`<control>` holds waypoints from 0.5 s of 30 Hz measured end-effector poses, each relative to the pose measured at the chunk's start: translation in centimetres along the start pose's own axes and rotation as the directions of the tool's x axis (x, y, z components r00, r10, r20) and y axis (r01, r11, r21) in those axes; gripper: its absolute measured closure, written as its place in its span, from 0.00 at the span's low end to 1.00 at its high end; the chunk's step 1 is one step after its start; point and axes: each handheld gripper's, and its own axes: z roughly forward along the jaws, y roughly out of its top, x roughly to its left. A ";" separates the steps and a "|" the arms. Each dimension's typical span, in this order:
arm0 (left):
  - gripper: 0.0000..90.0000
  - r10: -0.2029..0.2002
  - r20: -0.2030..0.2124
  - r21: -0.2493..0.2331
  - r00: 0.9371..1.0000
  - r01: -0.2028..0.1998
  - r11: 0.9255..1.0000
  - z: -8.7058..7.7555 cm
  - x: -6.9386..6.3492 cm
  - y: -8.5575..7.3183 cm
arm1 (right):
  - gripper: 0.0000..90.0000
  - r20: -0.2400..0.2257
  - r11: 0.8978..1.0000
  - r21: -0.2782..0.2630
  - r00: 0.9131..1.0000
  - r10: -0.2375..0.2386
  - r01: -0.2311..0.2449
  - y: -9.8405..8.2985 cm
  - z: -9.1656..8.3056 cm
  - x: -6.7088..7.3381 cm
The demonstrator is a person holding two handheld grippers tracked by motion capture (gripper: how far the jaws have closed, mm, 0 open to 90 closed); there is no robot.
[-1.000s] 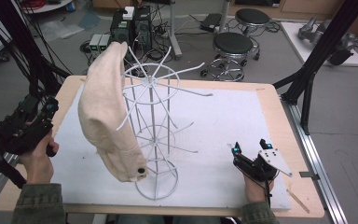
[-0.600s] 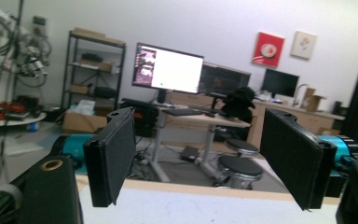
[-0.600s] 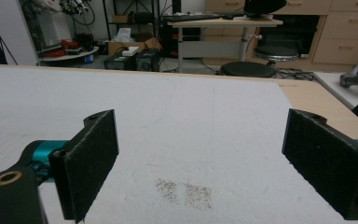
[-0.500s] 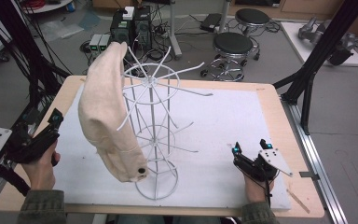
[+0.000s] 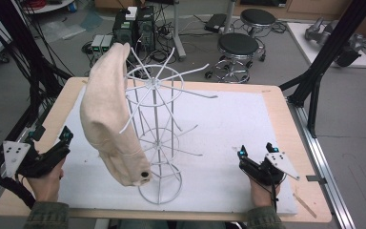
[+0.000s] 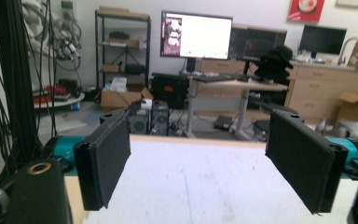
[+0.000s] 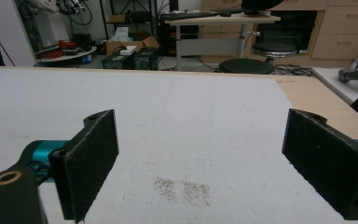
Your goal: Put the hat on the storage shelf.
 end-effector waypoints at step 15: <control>0.24 0.026 -0.054 0.078 0.998 -0.022 0.997 -0.9 0.1 -3.8 | 0.11 -0.002 1.000 0.007 1.000 -0.006 0.006 0.0 0.0 0.1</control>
